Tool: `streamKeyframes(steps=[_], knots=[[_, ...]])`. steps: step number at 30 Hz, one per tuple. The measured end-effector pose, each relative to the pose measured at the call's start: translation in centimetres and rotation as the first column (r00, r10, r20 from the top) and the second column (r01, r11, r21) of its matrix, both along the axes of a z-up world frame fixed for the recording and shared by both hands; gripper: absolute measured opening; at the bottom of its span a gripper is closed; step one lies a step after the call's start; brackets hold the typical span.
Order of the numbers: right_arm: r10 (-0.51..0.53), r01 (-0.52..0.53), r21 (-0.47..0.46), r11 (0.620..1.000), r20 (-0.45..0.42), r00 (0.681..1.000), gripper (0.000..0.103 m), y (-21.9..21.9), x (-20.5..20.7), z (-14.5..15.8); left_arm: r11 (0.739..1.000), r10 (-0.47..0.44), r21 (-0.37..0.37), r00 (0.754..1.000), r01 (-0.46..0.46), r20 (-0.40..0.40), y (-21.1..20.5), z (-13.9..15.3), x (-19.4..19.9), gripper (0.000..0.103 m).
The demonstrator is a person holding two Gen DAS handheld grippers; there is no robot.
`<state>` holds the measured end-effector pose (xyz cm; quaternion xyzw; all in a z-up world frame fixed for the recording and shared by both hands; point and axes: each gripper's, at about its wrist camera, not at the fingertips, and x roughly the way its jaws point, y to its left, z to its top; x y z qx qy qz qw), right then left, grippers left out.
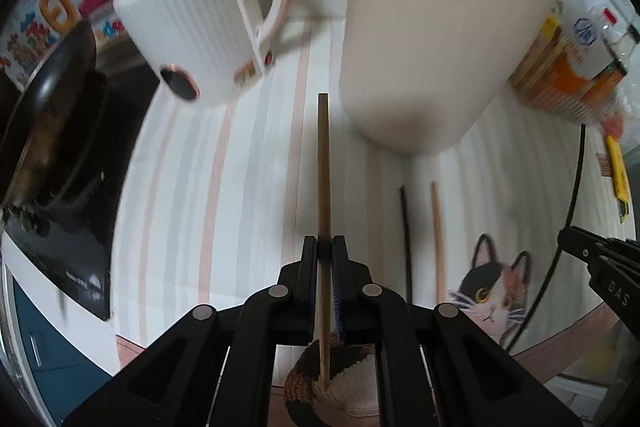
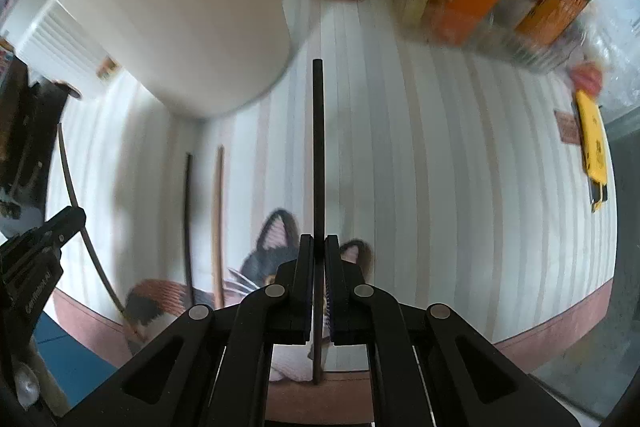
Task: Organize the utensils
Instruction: 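Lift both chopsticks up out of the cat-printed holder with both tools, then carry both chopsticks toward the beige holder and lower them over it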
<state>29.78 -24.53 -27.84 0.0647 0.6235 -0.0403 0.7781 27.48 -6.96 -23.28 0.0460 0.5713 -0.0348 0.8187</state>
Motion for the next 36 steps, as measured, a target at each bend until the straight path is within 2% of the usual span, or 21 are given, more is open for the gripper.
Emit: streamKeyframes(steps=[6,13,19,30,36], knots=[[0.003,-0.003,0.005,1.000,0.083,0.997,0.005,0.0,0.0,3.0,1.000,-0.019,-0.007,0.996,0.019,0.086,0.5,3.0,0.3,0.004],[-0.002,0.000,0.012,1.000,0.158,0.987,0.005,-0.3,0.0,5.3,1.000,-0.010,-0.007,0.986,0.011,0.164,0.4,5.0,0.5,0.004],[-0.012,0.010,0.012,1.000,0.219,0.976,0.005,-0.7,-0.2,7.6,1.000,-0.009,-0.005,0.971,0.010,0.239,0.0,7.2,0.5,0.004],[-0.012,0.002,0.032,0.999,0.308,0.951,0.005,-0.9,0.0,12.2,0.998,-0.005,-0.054,0.945,0.024,0.327,-1.1,11.7,0.3,0.004],[-0.011,-0.005,0.043,0.999,0.362,0.932,0.005,-0.9,0.3,15.3,0.995,-0.001,-0.088,0.921,0.038,0.391,-1.6,15.0,0.4,0.004]])
